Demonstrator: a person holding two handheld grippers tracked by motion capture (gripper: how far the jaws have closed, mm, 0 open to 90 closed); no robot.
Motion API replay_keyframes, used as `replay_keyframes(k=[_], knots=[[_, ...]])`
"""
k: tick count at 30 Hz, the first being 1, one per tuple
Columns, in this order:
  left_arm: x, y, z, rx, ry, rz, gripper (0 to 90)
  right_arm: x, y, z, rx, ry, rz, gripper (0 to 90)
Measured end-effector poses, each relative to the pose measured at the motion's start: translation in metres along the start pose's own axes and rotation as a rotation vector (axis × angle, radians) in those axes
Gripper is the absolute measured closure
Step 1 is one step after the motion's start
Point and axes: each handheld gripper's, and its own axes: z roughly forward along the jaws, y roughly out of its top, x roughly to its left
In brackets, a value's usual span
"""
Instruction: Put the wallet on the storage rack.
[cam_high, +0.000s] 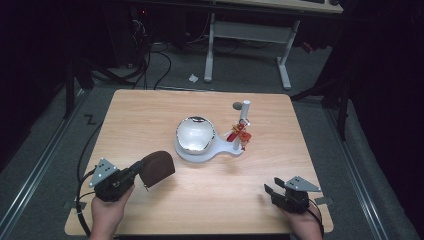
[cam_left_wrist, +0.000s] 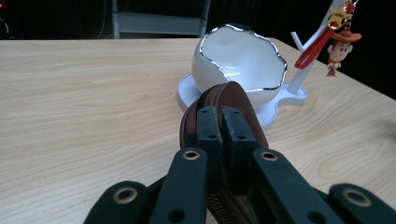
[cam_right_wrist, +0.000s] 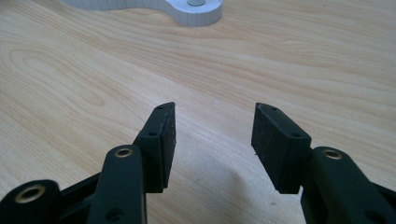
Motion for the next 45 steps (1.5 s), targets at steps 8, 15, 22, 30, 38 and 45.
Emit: replay_keyframes(k=[8,15,22,30,38,45], knots=[[-0.011,0.017,-0.007,-0.009,-0.001,0.016,87.2,0.004,0.006,0.001,-0.017,0.008,-0.022,48.1],[-0.022,0.041,-0.005,-0.018,0.003,0.062,87.2,0.005,0.007,-0.001,-0.029,0.010,-0.029,48.2],[-0.020,0.057,0.010,-0.018,0.000,0.054,87.2,0.005,0.005,-0.001,-0.032,0.002,-0.031,49.1],[-0.019,0.071,0.032,0.005,0.004,0.060,87.2,0.004,0.005,-0.003,-0.037,-0.003,-0.034,49.1],[-0.016,0.085,0.052,0.036,0.006,0.063,87.2,0.003,0.005,-0.002,-0.037,-0.004,-0.029,49.2],[-0.016,0.094,0.066,0.076,0.013,0.080,87.2,0.002,0.004,-0.002,-0.038,-0.004,-0.022,49.3]])
